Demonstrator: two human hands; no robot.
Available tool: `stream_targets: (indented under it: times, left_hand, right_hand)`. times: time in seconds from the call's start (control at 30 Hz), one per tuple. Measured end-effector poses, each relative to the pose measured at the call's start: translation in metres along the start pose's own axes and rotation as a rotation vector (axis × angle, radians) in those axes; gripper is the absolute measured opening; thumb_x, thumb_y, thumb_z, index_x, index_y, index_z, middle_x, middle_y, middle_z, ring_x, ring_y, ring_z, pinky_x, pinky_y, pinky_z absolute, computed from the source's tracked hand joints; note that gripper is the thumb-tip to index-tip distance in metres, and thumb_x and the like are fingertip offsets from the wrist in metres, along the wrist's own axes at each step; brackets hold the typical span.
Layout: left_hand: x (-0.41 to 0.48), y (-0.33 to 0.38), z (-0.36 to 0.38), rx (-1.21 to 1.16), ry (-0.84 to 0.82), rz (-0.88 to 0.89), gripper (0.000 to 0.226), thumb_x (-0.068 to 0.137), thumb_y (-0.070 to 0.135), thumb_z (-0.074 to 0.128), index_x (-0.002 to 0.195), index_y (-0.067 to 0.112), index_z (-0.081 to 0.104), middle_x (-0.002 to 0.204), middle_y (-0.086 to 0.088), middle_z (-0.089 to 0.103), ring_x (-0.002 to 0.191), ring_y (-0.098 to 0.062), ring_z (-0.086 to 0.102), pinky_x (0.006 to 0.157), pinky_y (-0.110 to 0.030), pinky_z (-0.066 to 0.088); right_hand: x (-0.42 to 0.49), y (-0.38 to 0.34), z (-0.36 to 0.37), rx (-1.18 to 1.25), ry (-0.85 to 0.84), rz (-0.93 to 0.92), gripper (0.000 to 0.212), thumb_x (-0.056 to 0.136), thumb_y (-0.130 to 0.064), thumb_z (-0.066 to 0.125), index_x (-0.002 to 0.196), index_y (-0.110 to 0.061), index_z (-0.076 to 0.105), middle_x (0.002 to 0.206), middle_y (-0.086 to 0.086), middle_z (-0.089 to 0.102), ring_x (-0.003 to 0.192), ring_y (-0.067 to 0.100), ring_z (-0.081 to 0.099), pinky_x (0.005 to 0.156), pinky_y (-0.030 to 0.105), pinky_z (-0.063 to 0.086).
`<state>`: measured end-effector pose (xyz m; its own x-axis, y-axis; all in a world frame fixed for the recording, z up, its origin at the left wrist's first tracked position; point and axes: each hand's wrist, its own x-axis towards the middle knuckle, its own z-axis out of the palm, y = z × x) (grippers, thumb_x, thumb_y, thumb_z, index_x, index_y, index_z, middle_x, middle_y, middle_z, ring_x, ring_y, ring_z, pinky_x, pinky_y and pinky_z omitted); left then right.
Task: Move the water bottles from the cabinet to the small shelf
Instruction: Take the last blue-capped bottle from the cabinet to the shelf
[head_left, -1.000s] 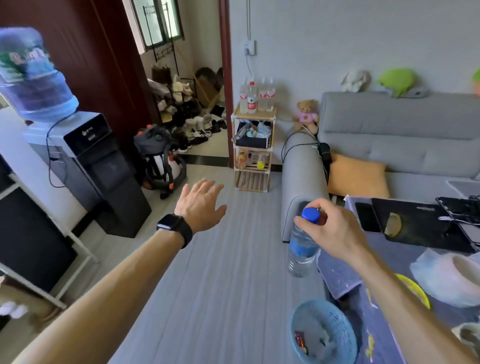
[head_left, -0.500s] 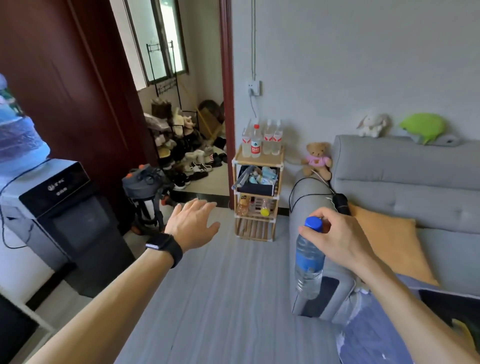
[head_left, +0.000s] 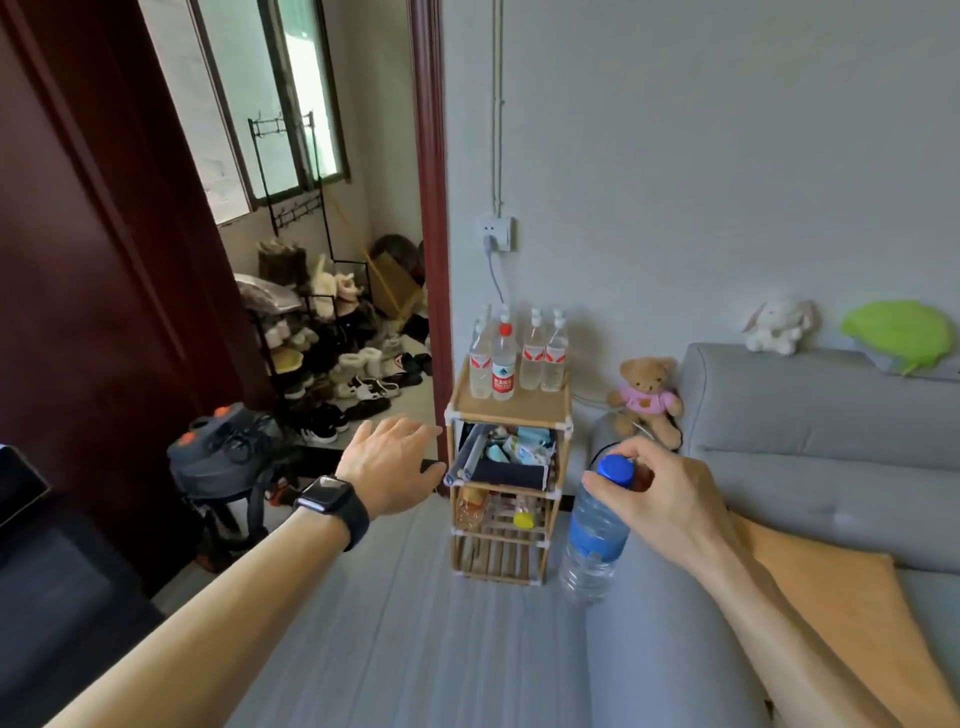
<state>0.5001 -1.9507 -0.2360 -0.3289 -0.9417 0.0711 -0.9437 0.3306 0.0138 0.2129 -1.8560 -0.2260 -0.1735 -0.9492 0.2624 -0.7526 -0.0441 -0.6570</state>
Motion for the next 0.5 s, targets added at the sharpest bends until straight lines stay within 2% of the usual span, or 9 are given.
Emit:
stream_targets:
  times: [0.2, 0.33, 0.5]
  left_hand:
    - [0.133, -0.016, 0.019, -0.036, -0.01, -0.015, 0.052, 0.094, 0.046, 0.043, 0.144, 0.03, 0.041, 0.144, 0.005, 0.046, 0.136, -0.019, 0.035, 0.112, -0.041, 0.027]
    - [0.218, -0.018, 0.032, -0.045, 0.006, -0.021, 0.052, 0.095, 0.048, 0.04, 0.143, 0.029, 0.042, 0.145, 0.005, 0.045, 0.139, -0.019, 0.031, 0.113, -0.042, 0.025]
    - [0.318, -0.026, 0.056, -0.078, 0.018, -0.013, 0.054, 0.095, 0.049, 0.041, 0.145, 0.029, 0.039, 0.153, 0.001, 0.035, 0.146, -0.021, 0.018, 0.117, -0.042, 0.018]
  right_hand:
    - [0.123, 0.038, 0.034, 0.032, -0.032, -0.017, 0.024, 0.066, -0.044, 0.083, 0.07, -0.031, 0.063, 0.078, -0.037, 0.057, 0.079, -0.003, 0.054, 0.062, 0.027, 0.047]
    - [0.202, 0.068, 0.055, 0.039, -0.07, 0.011, 0.027, 0.066, -0.047, 0.082, 0.07, -0.03, 0.062, 0.067, -0.029, 0.06, 0.075, -0.003, 0.054, 0.059, 0.024, 0.044]
    - [0.29, 0.092, 0.085, -0.003, -0.068, 0.046, 0.031, 0.069, -0.056, 0.078, 0.072, -0.032, 0.059, 0.063, -0.021, 0.061, 0.063, 0.002, 0.057, 0.051, 0.017, 0.04]
